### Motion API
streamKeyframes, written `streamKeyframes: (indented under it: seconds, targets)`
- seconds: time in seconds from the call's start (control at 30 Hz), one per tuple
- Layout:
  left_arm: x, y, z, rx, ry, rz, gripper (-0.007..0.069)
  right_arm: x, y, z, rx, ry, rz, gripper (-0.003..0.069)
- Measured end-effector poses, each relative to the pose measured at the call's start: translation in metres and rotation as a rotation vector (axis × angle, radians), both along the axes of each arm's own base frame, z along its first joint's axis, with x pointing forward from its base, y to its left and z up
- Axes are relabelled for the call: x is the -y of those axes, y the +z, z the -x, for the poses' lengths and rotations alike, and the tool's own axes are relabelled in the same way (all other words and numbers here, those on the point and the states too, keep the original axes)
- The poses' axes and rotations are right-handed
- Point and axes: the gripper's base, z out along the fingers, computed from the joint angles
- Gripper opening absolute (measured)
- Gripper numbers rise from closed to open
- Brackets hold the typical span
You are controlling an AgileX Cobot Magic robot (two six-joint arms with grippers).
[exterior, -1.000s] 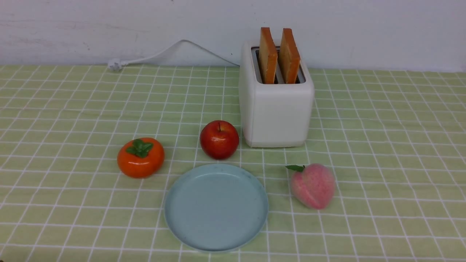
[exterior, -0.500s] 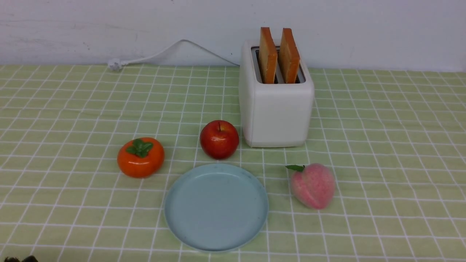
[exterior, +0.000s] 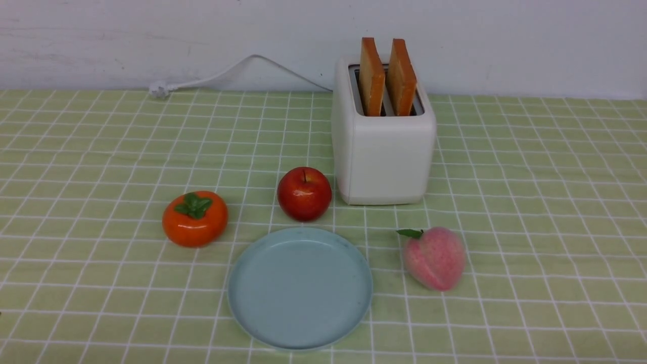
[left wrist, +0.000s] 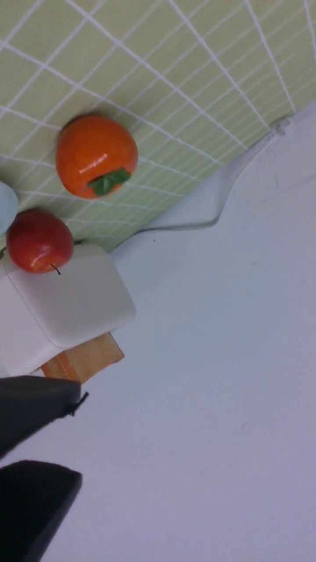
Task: Take toasted bread from bread machine on green coffee tablecloth place on plate.
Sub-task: 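Reach for a toast slice standing in the toaster with the left gripper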
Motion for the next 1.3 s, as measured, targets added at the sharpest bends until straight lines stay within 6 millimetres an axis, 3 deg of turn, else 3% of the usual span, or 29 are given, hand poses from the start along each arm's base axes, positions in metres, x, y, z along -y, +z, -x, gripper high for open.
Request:
streamKeyframes:
  seconds: [0.13, 0.27, 0.37, 0.4, 0.53, 0.63, 0.9, 1.03, 1.13, 1.23, 1.27, 1.3]
  targets:
    - [0.007, 0.022, 0.007, 0.028, -0.054, -0.213, -0.0001, 0.0, 0.002, 0.0, 0.02, -0.008, -0.069, 0.0238]
    - [0.013, 0.034, 0.006, -0.011, -0.107, -0.343, -0.0013, -0.004, 0.014, 0.003, 0.004, 0.044, -0.067, 0.0206]
    - [0.022, 0.055, -0.006, -0.1, -0.198, -0.532, -0.0013, -0.014, 0.056, 0.01, -0.018, 0.179, 0.116, 0.0128]
    - [0.023, 0.058, -0.008, -0.109, -0.208, -0.551, -0.0013, -0.015, 0.055, 0.01, -0.034, 0.189, 0.129, 0.0123]
    - [0.032, 0.087, -0.034, -0.175, -0.29, -0.678, -0.0013, -0.025, 0.11, 0.005, -0.157, 0.374, 0.404, 0.0038]
    - [0.038, 0.098, -0.054, -0.211, -0.329, -0.701, -0.0013, -0.029, 0.134, -0.004, -0.239, 0.483, 0.531, 0.0013]
    - [0.055, 0.099, -0.104, -0.297, -0.403, -0.644, -0.0013, -0.03, 0.148, -0.018, -0.264, 0.522, 0.579, 0.0009]
    - [0.083, 0.1, -0.129, -0.243, -0.476, -0.671, -0.0013, -0.029, 0.151, -0.02, -0.236, 0.51, 0.582, 0.0009]
    - [0.125, 0.1, -0.149, -0.146, -0.474, -0.777, -0.0013, -0.031, 0.154, -0.02, -0.204, 0.511, 0.564, 0.001]
    - [0.159, 0.105, -0.171, -0.089, -0.304, -0.901, -0.0013, -0.032, 0.157, -0.021, -0.166, 0.507, 0.547, 0.0013]
    - [0.159, 0.108, -0.171, -0.084, -0.288, -0.892, -0.0013, -0.032, 0.157, -0.021, -0.165, 0.508, 0.545, 0.0013]
    - [0.176, 0.1, -0.184, -0.109, -0.229, -0.929, -0.0013, -0.033, 0.159, -0.022, -0.149, 0.503, 0.534, 0.0014]
